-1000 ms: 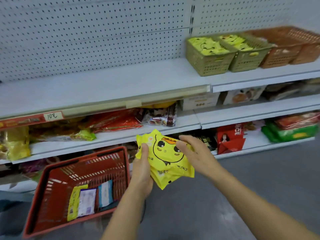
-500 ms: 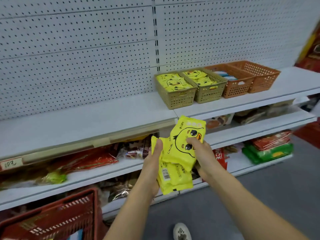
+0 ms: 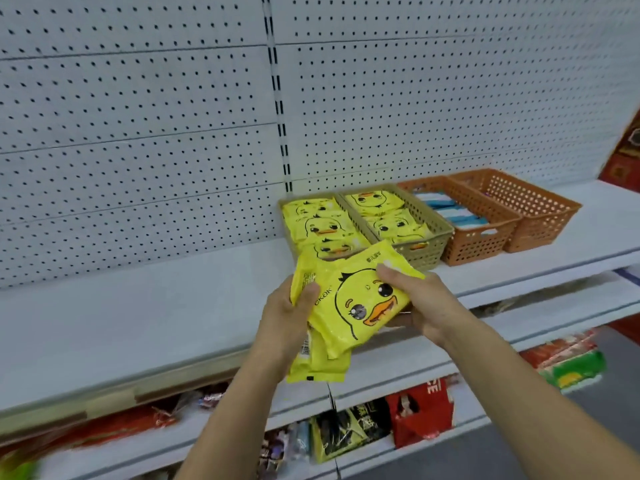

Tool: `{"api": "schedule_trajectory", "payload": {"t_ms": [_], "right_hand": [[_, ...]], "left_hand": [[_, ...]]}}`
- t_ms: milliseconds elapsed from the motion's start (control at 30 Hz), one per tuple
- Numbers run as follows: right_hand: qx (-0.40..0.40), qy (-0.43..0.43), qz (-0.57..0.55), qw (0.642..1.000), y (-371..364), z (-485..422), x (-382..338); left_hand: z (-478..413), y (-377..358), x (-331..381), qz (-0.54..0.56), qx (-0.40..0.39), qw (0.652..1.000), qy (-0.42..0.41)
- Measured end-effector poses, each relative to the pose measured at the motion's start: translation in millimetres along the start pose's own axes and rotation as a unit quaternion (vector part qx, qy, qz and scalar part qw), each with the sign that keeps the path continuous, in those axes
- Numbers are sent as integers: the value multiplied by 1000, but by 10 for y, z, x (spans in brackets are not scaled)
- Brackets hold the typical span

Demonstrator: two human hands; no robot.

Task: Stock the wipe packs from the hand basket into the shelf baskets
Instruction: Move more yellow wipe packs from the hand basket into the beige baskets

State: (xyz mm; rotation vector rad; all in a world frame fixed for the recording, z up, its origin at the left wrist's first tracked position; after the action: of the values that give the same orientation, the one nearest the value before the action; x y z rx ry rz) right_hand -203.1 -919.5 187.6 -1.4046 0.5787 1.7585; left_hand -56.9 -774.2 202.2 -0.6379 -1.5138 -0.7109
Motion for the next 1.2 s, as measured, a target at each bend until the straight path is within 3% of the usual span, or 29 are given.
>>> {"api": "schedule_trajectory", "payload": {"t_ms": [100,233,367,567,833,900,967,1067,1100,1133,1200], "right_hand": [[34,14,-19,999,159,-362,-194],[70,13,-69,995,386,-751,-307],[171,30,-160,972,950,-1167,-529],[183,49,-77,979,1148,-1874,-883],[122,-20,93,988,993,-2705,-761],[139,41,290,946,1027,-2805,-876],[146,142,486,850,947,-2845,-997],[141,318,622,702,633,-2759,-1075],[103,342,635,685,527,-2753,-1037],[38,328,640,694,434,-2775,-935],[-117,214,656,714,355,-2889,-531]], "left_hand": [[-356,-161,63,5,1,1000,12],[-686,-310,-14,79,30,992,94],[-970,-268,-34,116,67,983,128],[-1201,-304,-116,141,106,972,153],[-1446,-423,-111,166,151,961,164],[-1491,-458,-113,176,162,956,168],[-1531,-491,-116,184,168,953,170],[-1589,-535,-129,189,174,951,172],[-1606,-541,-145,190,178,950,174],[-1620,-549,-159,195,181,948,177],[-1644,-567,-185,204,184,943,190]]}}
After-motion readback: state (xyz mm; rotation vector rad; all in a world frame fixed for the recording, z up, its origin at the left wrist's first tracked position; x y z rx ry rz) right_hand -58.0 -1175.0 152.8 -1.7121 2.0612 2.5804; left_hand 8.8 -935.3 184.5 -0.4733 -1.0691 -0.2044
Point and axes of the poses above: each hand's wrist, its own z-axis away from the middle knuckle, its own y-axis out of the back of the hand, x = y × z, the point moved 10 cm from there along -z, towards the middle knuckle
